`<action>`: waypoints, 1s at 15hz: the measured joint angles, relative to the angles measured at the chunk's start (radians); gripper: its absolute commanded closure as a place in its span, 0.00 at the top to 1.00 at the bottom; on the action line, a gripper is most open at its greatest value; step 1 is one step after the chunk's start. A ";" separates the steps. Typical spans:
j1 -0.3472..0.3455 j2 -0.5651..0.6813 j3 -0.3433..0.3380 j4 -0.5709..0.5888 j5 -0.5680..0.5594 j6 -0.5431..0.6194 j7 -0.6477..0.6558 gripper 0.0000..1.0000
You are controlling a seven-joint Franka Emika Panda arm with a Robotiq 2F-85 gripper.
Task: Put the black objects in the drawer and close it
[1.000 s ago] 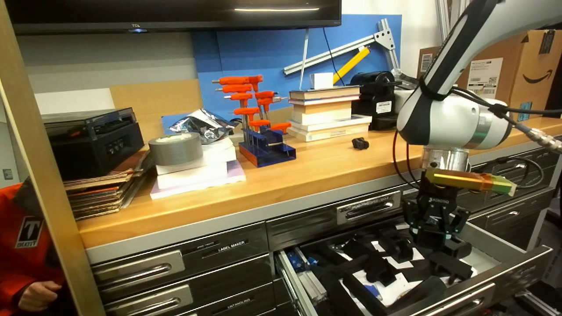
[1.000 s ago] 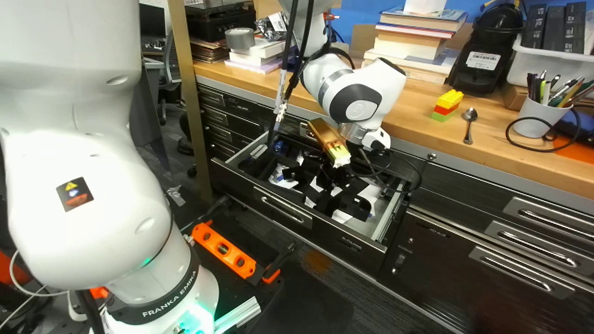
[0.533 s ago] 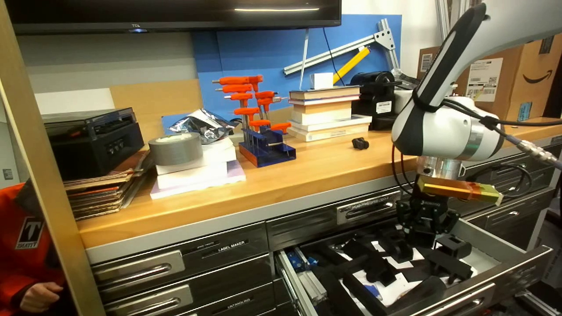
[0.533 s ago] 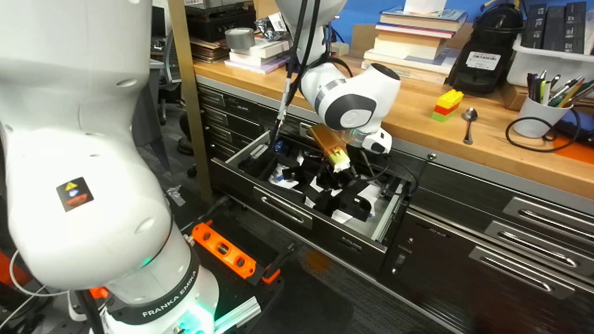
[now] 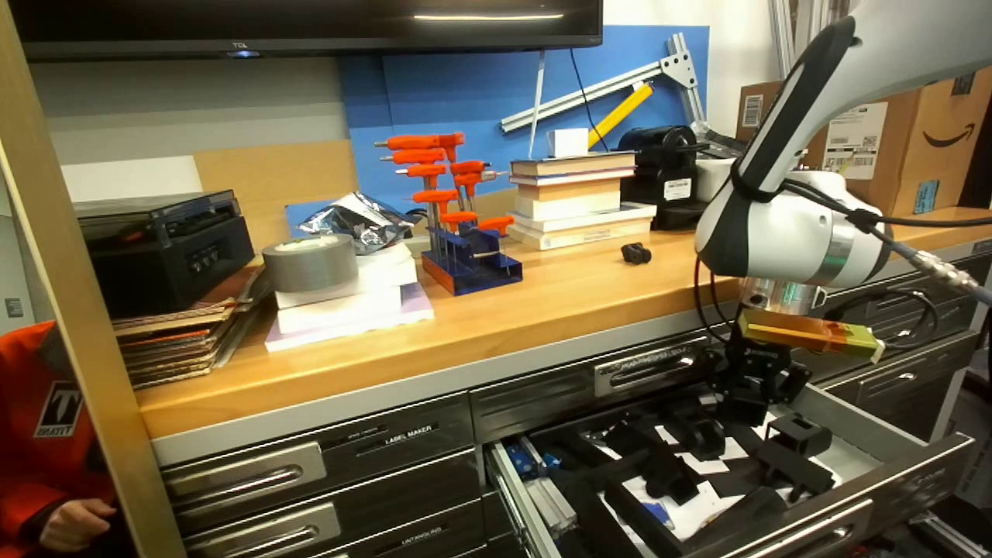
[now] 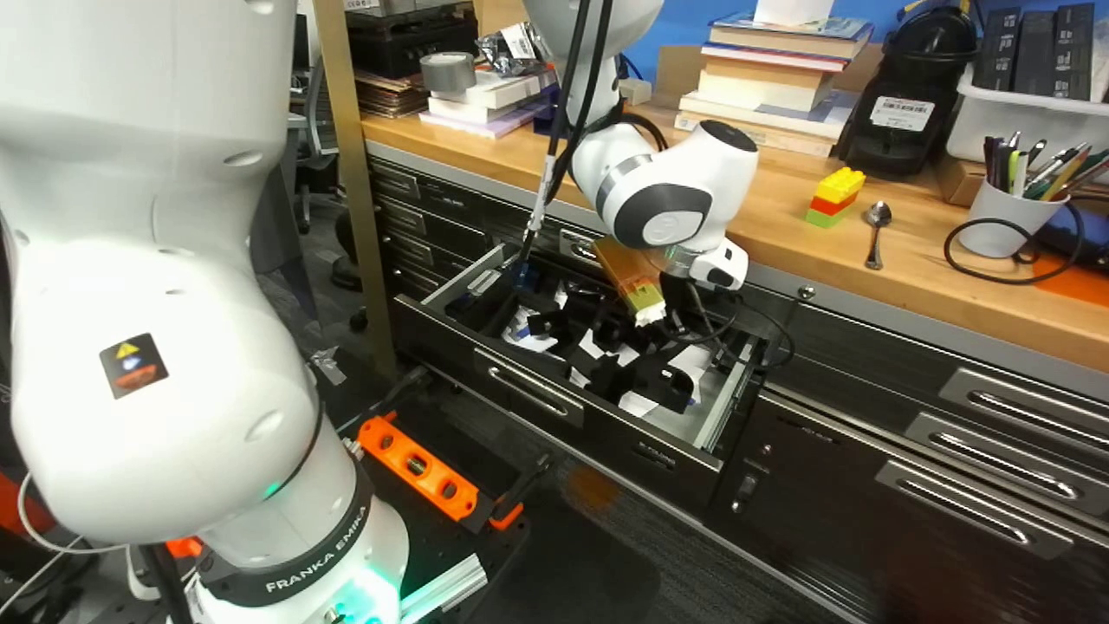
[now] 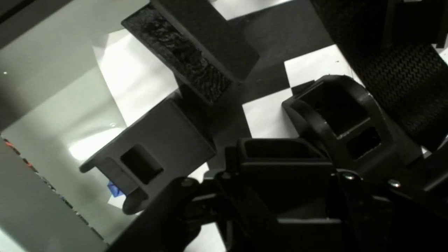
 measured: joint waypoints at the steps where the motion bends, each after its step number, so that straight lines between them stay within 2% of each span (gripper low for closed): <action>1: -0.003 0.000 -0.004 0.000 -0.001 0.000 0.000 0.31; 9: -0.009 0.007 -0.022 0.001 -0.033 0.000 0.001 0.33; 10: -0.009 0.010 -0.022 0.001 -0.040 0.000 0.002 0.81; 11: -0.009 0.014 -0.022 0.001 -0.045 0.000 0.005 0.83; 14: -0.009 0.024 -0.022 0.001 -0.055 0.000 0.012 0.98; 15: -0.009 0.026 -0.022 0.001 -0.055 -0.001 0.013 1.00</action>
